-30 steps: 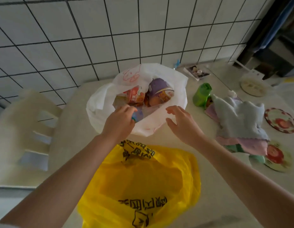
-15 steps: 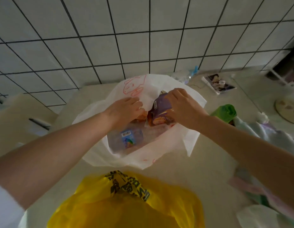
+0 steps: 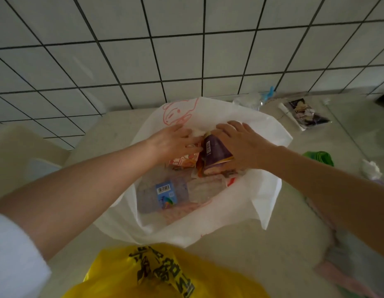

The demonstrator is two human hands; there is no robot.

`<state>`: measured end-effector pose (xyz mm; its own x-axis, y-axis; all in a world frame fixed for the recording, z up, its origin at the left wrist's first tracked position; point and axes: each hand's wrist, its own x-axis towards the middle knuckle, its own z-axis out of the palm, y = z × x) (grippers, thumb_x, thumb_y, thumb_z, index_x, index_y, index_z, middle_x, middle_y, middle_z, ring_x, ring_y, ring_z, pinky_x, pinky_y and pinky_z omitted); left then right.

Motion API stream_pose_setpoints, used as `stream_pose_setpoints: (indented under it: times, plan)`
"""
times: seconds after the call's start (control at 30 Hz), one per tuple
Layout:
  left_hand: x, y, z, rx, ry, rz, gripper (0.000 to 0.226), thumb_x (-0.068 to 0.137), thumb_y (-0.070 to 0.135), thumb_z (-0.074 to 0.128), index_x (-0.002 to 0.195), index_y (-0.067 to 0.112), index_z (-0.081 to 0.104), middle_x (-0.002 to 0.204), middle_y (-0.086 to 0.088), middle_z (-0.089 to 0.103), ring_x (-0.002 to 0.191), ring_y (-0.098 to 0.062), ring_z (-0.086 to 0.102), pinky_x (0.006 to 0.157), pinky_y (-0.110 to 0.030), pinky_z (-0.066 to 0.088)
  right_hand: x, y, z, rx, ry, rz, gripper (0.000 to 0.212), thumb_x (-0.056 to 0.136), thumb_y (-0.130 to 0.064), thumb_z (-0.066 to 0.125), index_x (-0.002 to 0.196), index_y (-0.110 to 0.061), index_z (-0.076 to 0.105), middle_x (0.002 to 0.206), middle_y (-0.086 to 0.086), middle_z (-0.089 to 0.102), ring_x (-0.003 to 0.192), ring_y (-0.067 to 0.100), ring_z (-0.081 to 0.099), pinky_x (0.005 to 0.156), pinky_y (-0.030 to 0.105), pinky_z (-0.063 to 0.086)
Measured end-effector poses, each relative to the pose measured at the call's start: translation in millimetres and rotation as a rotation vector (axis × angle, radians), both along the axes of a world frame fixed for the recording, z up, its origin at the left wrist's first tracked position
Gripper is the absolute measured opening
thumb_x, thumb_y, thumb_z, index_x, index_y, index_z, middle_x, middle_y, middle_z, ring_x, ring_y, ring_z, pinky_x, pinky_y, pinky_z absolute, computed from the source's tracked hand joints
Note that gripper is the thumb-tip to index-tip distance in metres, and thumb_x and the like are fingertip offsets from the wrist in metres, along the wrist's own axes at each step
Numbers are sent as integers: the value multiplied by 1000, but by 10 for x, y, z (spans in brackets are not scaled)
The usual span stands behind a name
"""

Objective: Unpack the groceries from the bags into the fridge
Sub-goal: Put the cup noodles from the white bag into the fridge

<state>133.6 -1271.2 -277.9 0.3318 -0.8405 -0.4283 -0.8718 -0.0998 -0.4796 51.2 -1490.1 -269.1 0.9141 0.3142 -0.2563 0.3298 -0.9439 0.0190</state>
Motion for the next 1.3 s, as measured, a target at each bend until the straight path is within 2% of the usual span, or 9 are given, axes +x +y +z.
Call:
stream_pose_setpoints:
  times: [0.2,0.4,0.5,0.63,0.8,1.0,1.1,1.23,1.3]
  plan:
    - [18,-121,-14,-19,-24,10,66,96,16,50,150,33,16,160,3,11,131,-31,33,113,-49,25,91,-33,-126,48,23,-32,117,56,-89,45,145,-17,24,144,8,36,134,32,29,108,52,32]
    - [39,-29,74,-182,-77,-161,58,78,16,73,130,30,53,138,3,53,111,-27,56,102,-50,43,28,-41,-113,-64,18,-10,113,53,-70,70,140,-10,29,132,13,34,126,35,27,105,53,34]
    - [23,78,195,-339,-8,-170,63,63,5,83,121,21,64,121,-5,66,113,-36,60,99,-52,45,-46,-63,-49,-76,-14,23,109,52,-69,71,135,-9,35,127,12,37,124,33,30,107,48,31]
    - [-138,175,404,-475,24,-134,64,65,3,83,125,12,62,130,-11,61,121,-40,55,101,-55,42,-195,-80,114,31,-108,69,110,51,-69,74,136,-8,38,128,15,43,125,36,36,109,47,31]
    - [-490,367,660,-589,59,-138,56,71,12,81,124,10,62,133,-11,59,125,-37,52,105,-52,37,-560,-36,416,236,-125,108,107,48,-38,88,136,-5,36,130,15,42,124,31,39,104,29,30]
    - [-1084,762,935,-559,141,222,90,63,37,85,140,18,43,144,-4,47,138,-25,37,112,-37,25,-1011,73,640,372,-138,95,106,49,-34,89,135,-7,34,126,10,43,115,25,43,96,30,40]
    - [-1424,948,1029,-646,292,501,97,66,35,83,145,24,30,152,3,31,142,-15,26,109,-26,23,-1216,135,746,420,-119,77,107,52,-38,88,138,-14,30,129,5,38,116,18,39,92,26,38]
    - [-1884,1200,1135,-887,456,762,94,59,26,86,139,23,35,139,9,36,118,-6,41,90,-19,36,-1462,275,847,468,-98,32,107,55,-37,88,141,-16,28,132,6,39,118,20,39,95,31,42]
    - [-2100,1361,1113,-1033,531,855,94,54,39,85,135,21,40,130,8,41,109,-1,42,86,-13,38,-1588,379,880,516,-79,-10,107,56,-40,87,142,-20,27,133,6,40,119,21,41,97,36,43]
